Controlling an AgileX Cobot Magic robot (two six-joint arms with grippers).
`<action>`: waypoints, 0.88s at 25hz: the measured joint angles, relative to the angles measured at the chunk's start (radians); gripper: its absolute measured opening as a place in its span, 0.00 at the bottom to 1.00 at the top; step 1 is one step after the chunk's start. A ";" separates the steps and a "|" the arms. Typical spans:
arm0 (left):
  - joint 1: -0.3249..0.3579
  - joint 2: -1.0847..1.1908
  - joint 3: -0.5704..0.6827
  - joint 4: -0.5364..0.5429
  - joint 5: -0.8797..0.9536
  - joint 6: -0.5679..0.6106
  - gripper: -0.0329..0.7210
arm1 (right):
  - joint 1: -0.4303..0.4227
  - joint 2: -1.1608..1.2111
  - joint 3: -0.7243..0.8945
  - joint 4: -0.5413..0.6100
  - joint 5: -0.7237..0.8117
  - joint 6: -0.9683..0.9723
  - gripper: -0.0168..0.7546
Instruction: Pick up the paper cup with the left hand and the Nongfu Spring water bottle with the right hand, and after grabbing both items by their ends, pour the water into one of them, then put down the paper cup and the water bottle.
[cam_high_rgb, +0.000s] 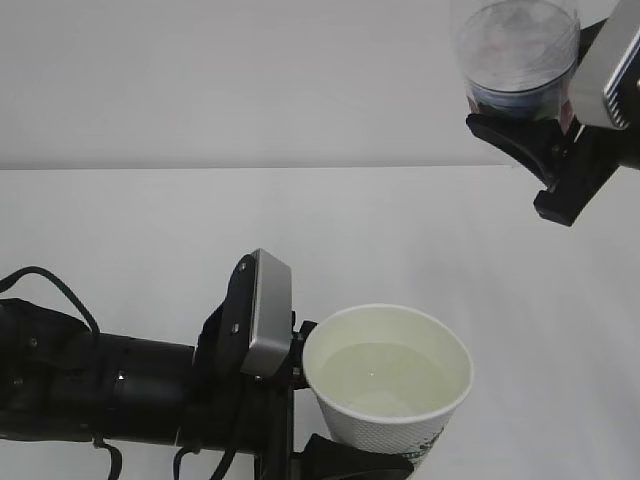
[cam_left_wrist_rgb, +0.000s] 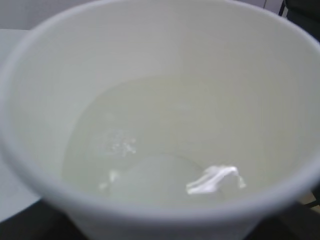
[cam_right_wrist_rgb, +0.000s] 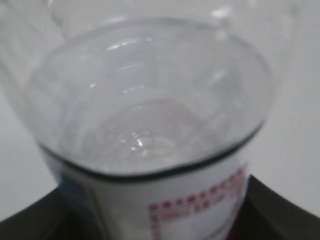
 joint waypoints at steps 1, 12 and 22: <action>0.000 0.000 0.000 0.000 0.000 0.000 0.76 | 0.000 0.000 0.000 0.000 0.000 0.002 0.65; 0.000 0.000 0.000 0.000 0.000 0.000 0.76 | 0.000 0.000 0.014 0.033 0.000 0.063 0.65; 0.000 0.000 0.000 0.002 0.002 0.000 0.75 | -0.004 0.000 0.104 0.252 -0.035 0.007 0.65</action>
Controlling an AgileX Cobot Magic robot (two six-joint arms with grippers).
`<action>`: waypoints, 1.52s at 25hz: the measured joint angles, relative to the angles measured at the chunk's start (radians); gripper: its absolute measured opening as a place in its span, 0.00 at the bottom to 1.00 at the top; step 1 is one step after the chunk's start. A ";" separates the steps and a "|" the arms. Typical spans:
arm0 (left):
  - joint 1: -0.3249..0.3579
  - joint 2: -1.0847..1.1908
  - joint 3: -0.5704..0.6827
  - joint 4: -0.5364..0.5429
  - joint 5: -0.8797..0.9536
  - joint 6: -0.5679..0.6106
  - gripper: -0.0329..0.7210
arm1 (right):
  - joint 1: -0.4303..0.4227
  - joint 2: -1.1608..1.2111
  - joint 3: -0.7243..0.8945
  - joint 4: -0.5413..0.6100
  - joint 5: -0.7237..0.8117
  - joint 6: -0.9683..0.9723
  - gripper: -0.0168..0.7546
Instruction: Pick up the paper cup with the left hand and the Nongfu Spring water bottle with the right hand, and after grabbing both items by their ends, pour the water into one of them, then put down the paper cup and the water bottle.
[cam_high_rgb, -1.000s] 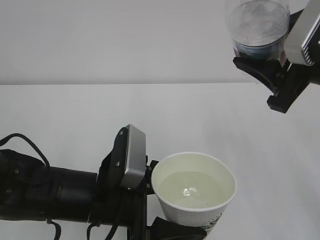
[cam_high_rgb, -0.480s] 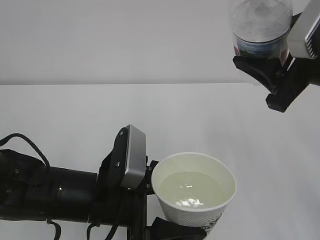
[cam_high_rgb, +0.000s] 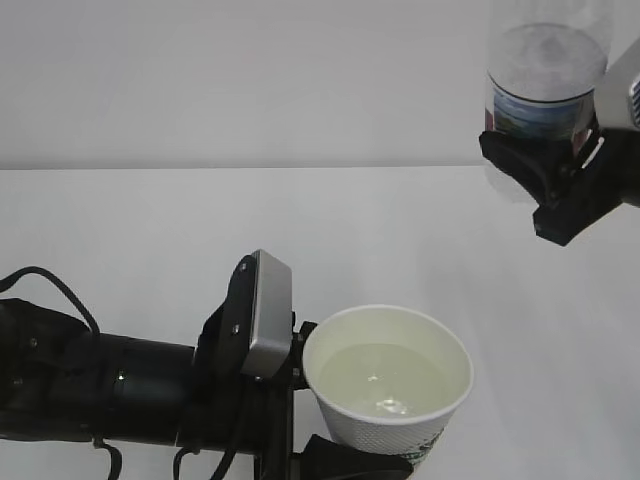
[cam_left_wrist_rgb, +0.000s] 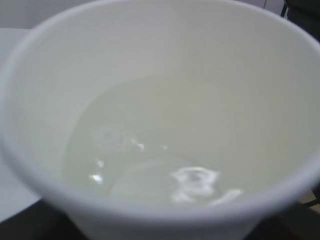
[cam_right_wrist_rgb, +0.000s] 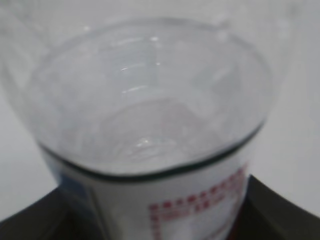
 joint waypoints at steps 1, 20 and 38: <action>0.000 0.000 0.000 0.000 0.000 0.000 0.75 | -0.004 0.000 0.016 0.034 -0.006 -0.014 0.65; 0.000 0.000 0.000 0.001 0.002 0.000 0.75 | -0.055 0.000 0.181 0.524 -0.049 -0.164 0.65; 0.000 0.000 0.000 0.004 0.002 0.000 0.75 | -0.055 0.000 0.279 0.776 -0.135 -0.246 0.65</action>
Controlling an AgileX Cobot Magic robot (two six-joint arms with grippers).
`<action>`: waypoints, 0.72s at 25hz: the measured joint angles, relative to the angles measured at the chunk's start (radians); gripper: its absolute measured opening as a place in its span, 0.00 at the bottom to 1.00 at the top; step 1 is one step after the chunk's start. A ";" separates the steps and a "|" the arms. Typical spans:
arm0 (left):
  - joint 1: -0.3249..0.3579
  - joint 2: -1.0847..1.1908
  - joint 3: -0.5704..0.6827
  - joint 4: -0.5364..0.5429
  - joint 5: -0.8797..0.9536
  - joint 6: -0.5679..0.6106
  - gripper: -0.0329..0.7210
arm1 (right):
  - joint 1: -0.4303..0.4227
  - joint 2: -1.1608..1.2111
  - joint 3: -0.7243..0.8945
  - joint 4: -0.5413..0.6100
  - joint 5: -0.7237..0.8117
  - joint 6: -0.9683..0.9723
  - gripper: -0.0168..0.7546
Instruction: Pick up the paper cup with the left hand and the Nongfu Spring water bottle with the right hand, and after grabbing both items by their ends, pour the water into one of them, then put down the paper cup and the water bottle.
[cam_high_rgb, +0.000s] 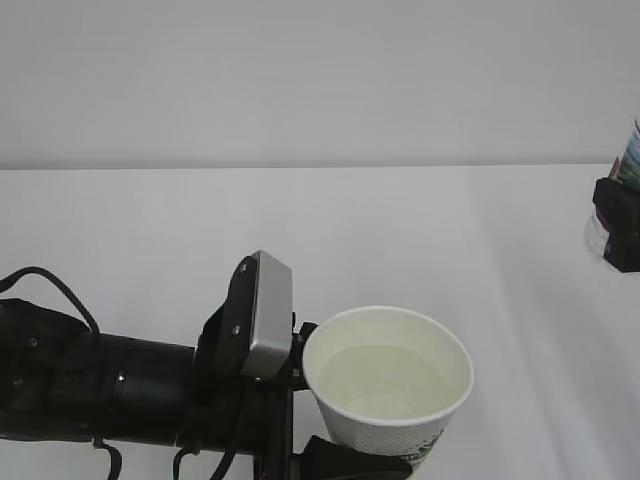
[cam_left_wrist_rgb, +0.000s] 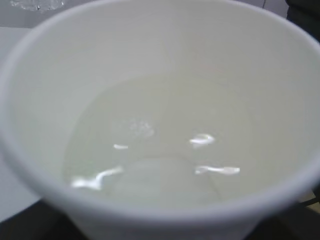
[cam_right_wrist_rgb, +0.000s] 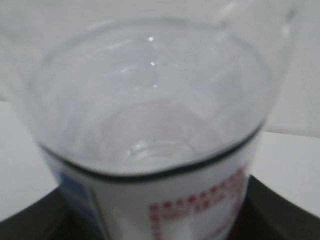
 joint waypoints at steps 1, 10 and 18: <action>0.000 0.000 0.000 0.000 0.000 0.000 0.75 | 0.000 0.000 0.002 0.017 0.000 -0.009 0.65; 0.000 0.000 0.000 0.000 0.000 0.000 0.75 | 0.000 0.151 0.002 0.060 -0.148 -0.037 0.65; 0.000 0.000 0.000 0.000 0.000 0.000 0.75 | 0.000 0.322 -0.003 0.060 -0.299 -0.037 0.65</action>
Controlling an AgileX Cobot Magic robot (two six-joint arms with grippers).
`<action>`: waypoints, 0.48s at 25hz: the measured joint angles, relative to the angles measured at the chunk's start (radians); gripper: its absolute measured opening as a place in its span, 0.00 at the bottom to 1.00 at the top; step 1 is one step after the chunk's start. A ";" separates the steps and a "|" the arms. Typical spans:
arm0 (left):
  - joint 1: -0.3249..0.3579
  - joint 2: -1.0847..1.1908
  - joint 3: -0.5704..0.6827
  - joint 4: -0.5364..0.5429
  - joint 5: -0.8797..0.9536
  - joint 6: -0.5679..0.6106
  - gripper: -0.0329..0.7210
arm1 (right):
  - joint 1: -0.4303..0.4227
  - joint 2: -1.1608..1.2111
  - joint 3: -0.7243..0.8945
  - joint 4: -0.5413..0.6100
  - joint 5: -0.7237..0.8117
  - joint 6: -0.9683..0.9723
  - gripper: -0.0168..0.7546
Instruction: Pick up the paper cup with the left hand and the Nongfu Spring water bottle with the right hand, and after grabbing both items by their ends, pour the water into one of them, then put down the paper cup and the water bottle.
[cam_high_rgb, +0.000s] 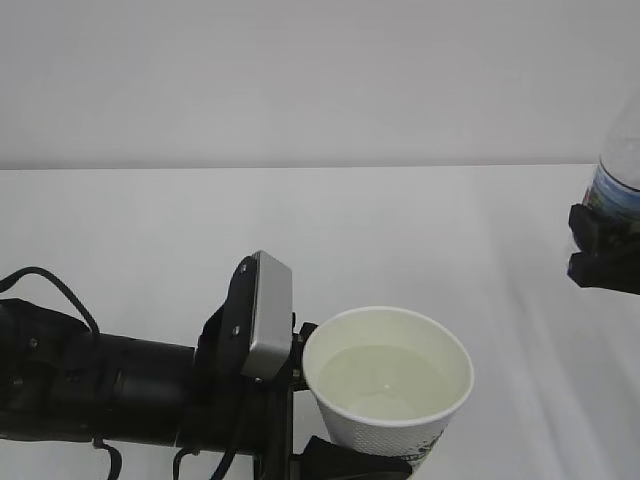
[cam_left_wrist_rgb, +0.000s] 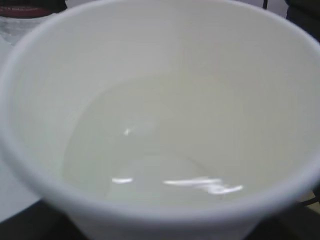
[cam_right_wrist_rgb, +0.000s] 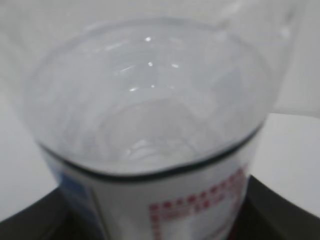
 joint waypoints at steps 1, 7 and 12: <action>0.000 0.000 0.000 0.000 0.000 0.000 0.75 | 0.000 0.025 -0.007 0.000 -0.011 0.002 0.65; 0.000 0.000 0.000 0.000 0.002 0.000 0.75 | 0.000 0.139 -0.084 -0.016 -0.044 0.017 0.65; 0.000 0.000 0.000 0.000 0.002 0.000 0.75 | 0.000 0.208 -0.147 -0.019 -0.053 0.021 0.65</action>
